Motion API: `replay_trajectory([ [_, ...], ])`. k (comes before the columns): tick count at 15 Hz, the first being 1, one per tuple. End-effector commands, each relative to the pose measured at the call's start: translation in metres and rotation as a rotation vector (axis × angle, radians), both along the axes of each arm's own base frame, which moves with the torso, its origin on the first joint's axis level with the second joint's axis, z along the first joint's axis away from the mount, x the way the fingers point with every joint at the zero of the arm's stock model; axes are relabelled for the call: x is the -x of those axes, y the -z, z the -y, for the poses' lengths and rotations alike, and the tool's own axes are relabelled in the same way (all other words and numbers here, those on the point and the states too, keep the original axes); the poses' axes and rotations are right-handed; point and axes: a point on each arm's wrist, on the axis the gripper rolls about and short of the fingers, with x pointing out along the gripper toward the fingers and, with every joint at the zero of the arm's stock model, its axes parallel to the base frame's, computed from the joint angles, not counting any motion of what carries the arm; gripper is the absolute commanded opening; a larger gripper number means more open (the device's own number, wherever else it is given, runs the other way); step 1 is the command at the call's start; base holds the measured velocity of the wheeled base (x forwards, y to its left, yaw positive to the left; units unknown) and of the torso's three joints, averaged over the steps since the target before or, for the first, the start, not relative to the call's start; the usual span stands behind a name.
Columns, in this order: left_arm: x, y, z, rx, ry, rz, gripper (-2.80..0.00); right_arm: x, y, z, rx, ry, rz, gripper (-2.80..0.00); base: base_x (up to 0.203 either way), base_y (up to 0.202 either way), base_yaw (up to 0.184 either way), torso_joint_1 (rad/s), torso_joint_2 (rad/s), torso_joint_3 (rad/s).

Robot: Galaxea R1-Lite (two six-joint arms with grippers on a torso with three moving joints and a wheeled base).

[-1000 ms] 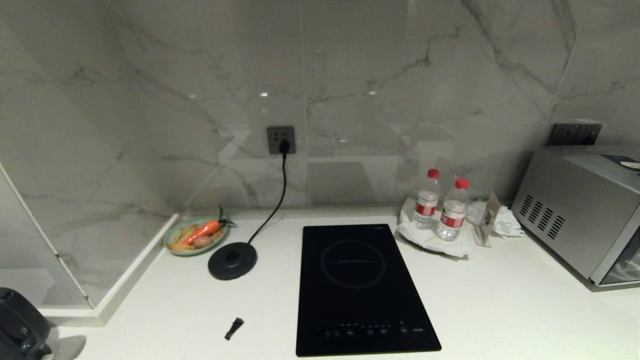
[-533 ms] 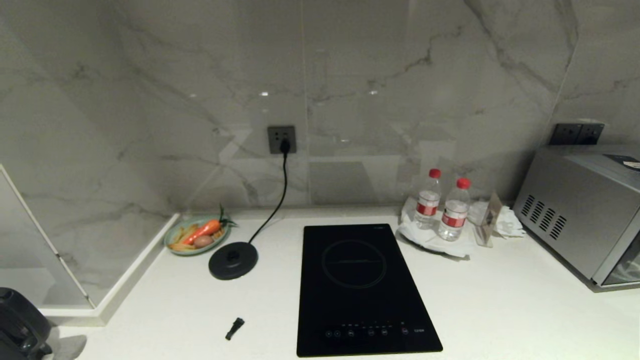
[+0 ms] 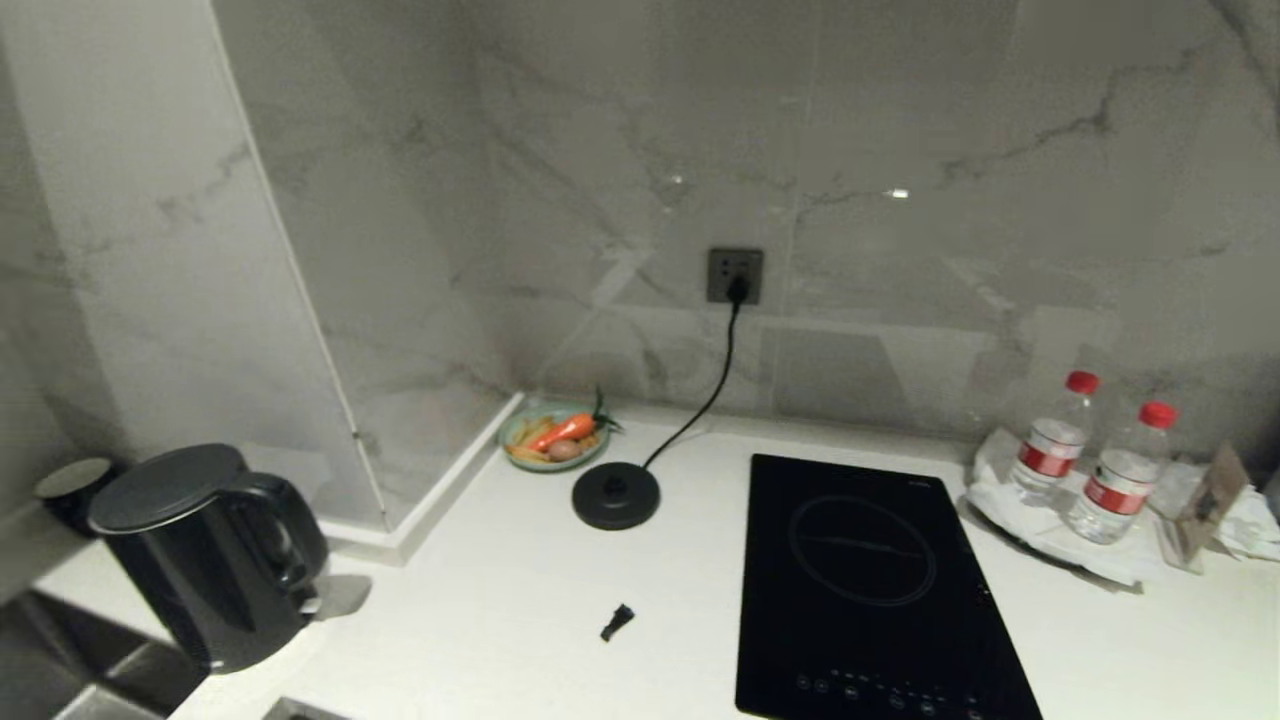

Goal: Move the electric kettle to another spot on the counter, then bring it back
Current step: Grab the kettle

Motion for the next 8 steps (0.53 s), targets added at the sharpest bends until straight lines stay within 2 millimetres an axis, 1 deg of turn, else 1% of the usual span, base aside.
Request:
replay_trajectory([
  [1,0.0,0.0,0.0,0.001,0.0,0.0,-2.8,0.0,0.0,0.0,0.0,0.0,0.0,-2.8,-0.003,-0.009,0.175,0.002,0.0,-0.002],
  [8,0.0,0.0,0.0,0.001,0.0,0.0,-2.8,0.0,0.0,0.0,0.0,0.0,0.0,-2.8,-0.002,-0.008,0.173,0.001,0.01,0.002],
])
